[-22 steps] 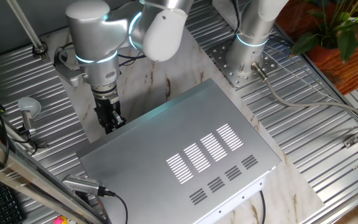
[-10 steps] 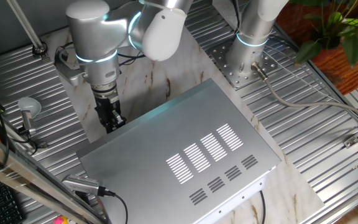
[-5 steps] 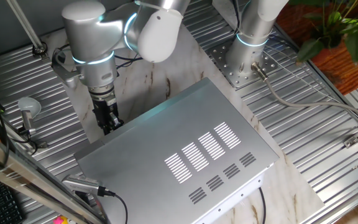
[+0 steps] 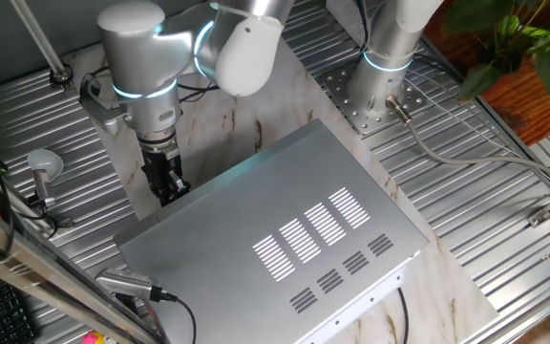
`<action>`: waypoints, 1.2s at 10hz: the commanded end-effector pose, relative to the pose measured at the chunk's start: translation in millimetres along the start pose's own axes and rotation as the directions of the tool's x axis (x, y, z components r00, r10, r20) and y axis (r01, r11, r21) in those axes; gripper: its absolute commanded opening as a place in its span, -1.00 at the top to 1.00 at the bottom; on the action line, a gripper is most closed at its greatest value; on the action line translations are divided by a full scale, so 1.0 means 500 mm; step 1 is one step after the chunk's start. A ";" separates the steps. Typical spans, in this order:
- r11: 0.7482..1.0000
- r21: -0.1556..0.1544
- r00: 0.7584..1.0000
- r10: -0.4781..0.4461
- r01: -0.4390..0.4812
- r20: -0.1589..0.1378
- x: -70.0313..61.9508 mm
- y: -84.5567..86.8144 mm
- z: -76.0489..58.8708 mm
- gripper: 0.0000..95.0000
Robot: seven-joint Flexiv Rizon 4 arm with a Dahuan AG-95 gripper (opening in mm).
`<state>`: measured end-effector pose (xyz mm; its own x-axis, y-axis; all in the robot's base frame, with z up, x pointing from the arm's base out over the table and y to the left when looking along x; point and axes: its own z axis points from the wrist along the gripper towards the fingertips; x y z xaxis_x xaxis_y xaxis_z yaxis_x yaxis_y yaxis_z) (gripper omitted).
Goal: Open the microwave door
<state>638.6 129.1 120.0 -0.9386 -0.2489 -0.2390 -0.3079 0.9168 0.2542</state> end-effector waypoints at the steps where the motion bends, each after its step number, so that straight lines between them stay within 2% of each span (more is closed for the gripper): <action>1: 1.000 0.000 1.000 0.014 -0.014 -0.003 -0.001 0.003 0.005 -0.20; 4: 0.999 0.001 0.999 0.032 -0.032 -0.009 -0.019 0.029 0.020 -0.20; 5: 0.999 0.042 1.000 -0.002 0.003 -0.022 -0.020 0.032 0.021 -0.20; 6: 0.996 0.083 0.999 -0.039 0.042 -0.036 -0.011 0.018 0.010 -0.20; 7: 0.996 0.073 0.998 -0.053 0.055 -0.030 0.005 -0.009 0.005 0.20; 8: 0.997 0.050 0.998 -0.051 0.053 -0.022 0.013 -0.021 0.005 0.20; 9: 0.998 0.042 0.998 -0.053 0.054 -0.019 0.025 -0.038 0.002 0.20; 10: 0.997 0.057 0.998 -0.052 0.054 -0.030 0.032 -0.047 0.000 0.20; 12: 0.998 0.043 0.999 -0.047 0.048 -0.025 0.029 -0.044 0.005 0.20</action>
<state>632.3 106.2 109.3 -0.9177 -0.3203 -0.2352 -0.3658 0.9120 0.1855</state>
